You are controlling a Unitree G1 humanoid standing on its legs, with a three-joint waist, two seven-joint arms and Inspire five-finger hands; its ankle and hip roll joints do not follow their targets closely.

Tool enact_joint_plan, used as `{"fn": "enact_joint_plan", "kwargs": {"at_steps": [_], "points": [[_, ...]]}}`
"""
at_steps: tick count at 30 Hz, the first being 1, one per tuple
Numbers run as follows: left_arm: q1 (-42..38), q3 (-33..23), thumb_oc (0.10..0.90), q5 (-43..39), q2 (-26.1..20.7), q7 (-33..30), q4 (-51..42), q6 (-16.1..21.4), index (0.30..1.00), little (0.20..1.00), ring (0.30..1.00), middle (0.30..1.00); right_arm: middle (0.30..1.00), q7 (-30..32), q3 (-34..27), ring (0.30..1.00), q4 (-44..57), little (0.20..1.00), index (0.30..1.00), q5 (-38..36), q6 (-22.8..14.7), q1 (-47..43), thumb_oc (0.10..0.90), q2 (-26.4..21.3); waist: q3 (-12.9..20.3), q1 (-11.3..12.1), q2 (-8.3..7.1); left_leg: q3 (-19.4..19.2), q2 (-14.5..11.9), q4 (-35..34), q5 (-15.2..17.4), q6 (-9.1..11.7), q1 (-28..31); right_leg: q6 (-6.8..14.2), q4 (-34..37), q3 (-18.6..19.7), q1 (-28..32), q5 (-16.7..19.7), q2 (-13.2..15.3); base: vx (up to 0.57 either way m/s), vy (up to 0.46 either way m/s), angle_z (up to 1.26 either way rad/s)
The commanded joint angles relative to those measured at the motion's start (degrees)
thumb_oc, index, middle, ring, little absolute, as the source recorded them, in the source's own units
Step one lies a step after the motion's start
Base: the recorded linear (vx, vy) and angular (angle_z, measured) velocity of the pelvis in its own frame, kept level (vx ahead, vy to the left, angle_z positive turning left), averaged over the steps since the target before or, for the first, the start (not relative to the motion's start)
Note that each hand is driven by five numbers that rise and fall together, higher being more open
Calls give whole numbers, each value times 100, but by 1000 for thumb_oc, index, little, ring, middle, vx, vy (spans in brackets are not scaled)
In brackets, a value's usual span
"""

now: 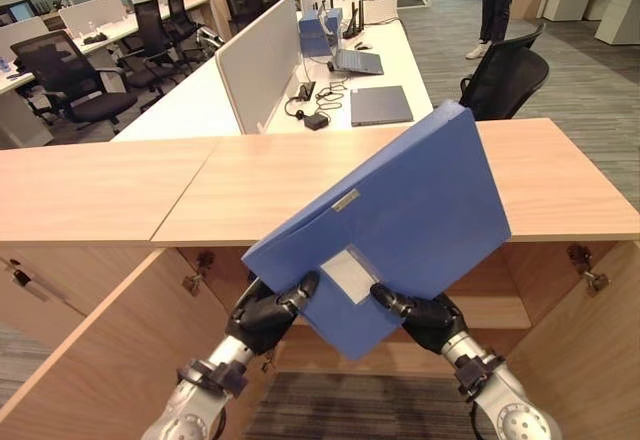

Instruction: Put the empty folder in the office cabinet

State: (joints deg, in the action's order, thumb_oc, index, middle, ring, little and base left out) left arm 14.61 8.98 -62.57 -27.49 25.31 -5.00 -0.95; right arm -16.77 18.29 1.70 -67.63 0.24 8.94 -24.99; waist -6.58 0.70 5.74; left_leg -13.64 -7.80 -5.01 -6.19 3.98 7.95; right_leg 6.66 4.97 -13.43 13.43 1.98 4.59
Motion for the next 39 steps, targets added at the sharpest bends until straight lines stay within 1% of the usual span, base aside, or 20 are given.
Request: {"fn": "enact_joint_plan", "kwargs": {"at_steps": [1, 4, 10, 11, 12, 13, 33, 39], "points": [[-393, -206, 400, 217, -588, 431, -101, 254, 300, 300, 300, 300, 900, -385, -1194, 900, 490, 900, 900, -623, -1340, -1323, 800, 630, 206, 117, -274, 140, -80, 9, 524, 274, 423, 64, -235, 493, -58, -866, 126, 0, 0, 0], [-366, -297, 400, 211, -585, 451, -80, 261, 300, 300, 300, 300, 900, -395, -1217, 900, 491, 900, 900, -617, -1321, -1282, 800, 630, 211, 120, -279, 140, -81, 11, 530, 273, 427, 63, -242, 489, -60, -869, 126, 0, 0, 0], [-419, -291, 400, 251, -467, 404, -63, 354, 300, 300, 300, 300, 900, -409, -1161, 900, 466, 900, 900, -654, -1283, -1228, 800, 683, 213, 114, -295, 141, -70, 18, 547, 264, 442, 51, -266, 489, -63, -886, 126, 0, 0, 0], [-425, -288, 400, 262, -453, 398, -63, 365, 300, 300, 300, 300, 858, -414, -1151, 858, 461, 858, 858, -652, -1274, -1218, 772, 681, 213, 112, -297, 142, -69, 18, 548, 264, 442, 49, -268, 492, -62, -888, 127, 0, 0, 0], [-425, -288, 400, 263, -452, 397, -63, 365, 300, 300, 300, 300, 542, -414, -1151, 542, 461, 542, 542, -652, -1274, -1217, 562, 681, 213, 112, -297, 142, -69, 18, 548, 264, 442, 49, -269, 492, -62, -888, 127, 0, 0, 0], [-429, -242, 400, 300, -422, 392, -68, 388, 300, 300, 300, 300, 300, -421, -1126, 300, 449, 300, 300, -633, -1269, -1222, 400, 669, 215, 109, -299, 140, -67, 18, 552, 262, 446, 49, -274, 492, -61, -889, 131, 0, 0, 0], [-422, -116, 400, 307, -203, 363, -76, 439, 300, 300, 300, 300, 300, -433, -1109, 300, 511, 300, 300, -767, -1317, -1168, 400, 781, 210, 82, -307, 139, -58, 23, 562, 241, 447, 33, -291, 509, -86, -892, 122, 0, 0, 0], [-400, -57, 400, 525, -187, 339, -60, 486, 300, 300, 300, 300, 300, -402, -1062, 300, 513, 300, 300, -737, -1254, -1126, 400, 767, 204, 78, -315, 138, -49, 22, 561, 241, 427, 39, -289, 505, -99, -877, 124, 0, 0, 0]]}}
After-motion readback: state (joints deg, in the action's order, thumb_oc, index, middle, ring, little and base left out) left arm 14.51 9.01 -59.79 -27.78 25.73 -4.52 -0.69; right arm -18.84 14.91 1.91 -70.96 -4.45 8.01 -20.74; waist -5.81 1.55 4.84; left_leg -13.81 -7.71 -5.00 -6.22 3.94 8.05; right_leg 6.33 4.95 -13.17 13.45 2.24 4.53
